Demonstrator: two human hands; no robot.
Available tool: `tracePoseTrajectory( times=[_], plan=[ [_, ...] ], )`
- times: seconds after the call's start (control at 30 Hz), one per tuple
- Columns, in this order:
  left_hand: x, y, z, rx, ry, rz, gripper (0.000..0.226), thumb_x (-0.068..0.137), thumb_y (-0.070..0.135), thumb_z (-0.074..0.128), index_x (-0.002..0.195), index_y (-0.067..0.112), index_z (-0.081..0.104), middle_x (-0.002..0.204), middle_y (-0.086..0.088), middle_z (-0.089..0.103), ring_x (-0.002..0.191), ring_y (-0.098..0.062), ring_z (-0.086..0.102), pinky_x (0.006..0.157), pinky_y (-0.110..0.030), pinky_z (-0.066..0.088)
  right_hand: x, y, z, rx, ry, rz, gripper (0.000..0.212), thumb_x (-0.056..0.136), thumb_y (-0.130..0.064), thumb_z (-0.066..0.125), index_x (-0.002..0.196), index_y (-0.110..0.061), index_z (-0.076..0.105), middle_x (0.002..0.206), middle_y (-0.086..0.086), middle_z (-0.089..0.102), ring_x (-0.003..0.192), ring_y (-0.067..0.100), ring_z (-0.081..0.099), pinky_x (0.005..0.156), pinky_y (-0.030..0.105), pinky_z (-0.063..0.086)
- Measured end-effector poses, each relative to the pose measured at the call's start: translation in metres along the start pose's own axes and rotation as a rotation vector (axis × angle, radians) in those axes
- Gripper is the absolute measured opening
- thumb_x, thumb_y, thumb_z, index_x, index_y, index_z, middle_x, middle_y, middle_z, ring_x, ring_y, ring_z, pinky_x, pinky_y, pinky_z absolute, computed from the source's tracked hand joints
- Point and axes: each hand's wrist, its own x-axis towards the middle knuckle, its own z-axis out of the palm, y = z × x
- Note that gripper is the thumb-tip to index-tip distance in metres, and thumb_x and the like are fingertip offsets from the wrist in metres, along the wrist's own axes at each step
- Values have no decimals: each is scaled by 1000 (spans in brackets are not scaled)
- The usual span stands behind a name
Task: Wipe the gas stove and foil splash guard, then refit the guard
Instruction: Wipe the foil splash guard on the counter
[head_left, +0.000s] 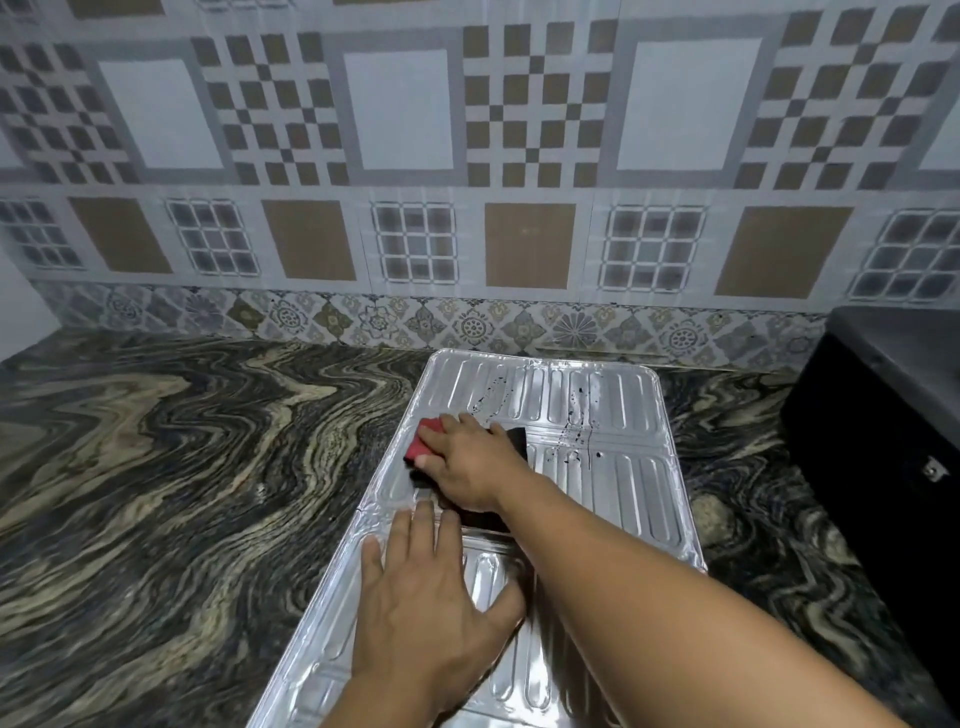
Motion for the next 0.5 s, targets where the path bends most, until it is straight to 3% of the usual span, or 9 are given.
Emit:
tracePoseTrajectory(
  times=[0.27,0.5],
  plan=[
    [0,2,1,-18,-31,-19,102,74,85,20,156,25,6,166,0,0,152,-21,-5,122,-50,0,-33,66,-11,-61,106,212,50,104,-40,26,152,-28,20,161,6,19,148,26,14,116,53,10],
    [-1,2,-2,-22,-60,-13,104,73,86,20,156,24,7,166,-1,0,152,-22,-5,122,-51,0,-92,131,-20,-118,174,389,49,103,-37,29,151,-28,24,155,4,32,141,24,27,111,50,24]
  ],
)
